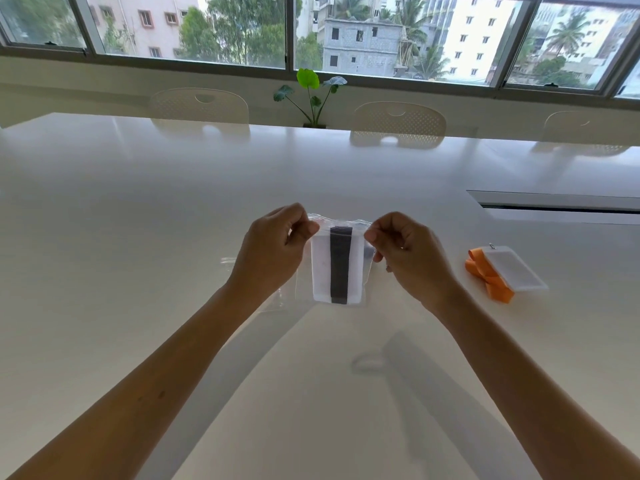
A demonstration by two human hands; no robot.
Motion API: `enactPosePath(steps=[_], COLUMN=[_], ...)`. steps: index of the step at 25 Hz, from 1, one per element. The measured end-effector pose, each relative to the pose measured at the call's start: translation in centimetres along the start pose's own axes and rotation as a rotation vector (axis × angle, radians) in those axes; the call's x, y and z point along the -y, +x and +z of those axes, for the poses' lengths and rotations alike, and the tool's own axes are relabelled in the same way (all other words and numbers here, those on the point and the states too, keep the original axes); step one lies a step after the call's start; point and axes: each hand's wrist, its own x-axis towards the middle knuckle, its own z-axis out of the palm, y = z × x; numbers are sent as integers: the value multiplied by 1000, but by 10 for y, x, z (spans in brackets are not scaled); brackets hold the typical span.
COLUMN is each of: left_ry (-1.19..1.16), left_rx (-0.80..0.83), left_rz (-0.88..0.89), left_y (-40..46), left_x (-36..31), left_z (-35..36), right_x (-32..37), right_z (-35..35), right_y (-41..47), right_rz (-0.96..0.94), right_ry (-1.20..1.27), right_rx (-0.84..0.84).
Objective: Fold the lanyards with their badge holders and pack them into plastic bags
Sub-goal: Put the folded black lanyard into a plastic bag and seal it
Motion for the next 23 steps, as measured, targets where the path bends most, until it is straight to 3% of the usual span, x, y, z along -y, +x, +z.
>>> enactPosePath(steps=[2,6,11,14,19,23], left_ry=[30,-60,-236,-274,-69,210], left_rx=[-28,-1,81,60,-3,217], left_rz=[-25,-115,-230,-311,-257,-212], left_y=[3,12,20,20,3,-20], left_x=[-9,-21,-36,-38,-37,-35], left_z=[13,34,63,84,125,150], right_x=[-10,-29,-57,-71,-94,-119], right_z=[-8,-30,-56,-60,-74,-77], right_y=[0,6,9,8,35,74], right_rz=[-33,62,131,210,407,511], right_ry=[-69,89,420,501,470,347], right_rx=[-25,-31,251,229,122,117])
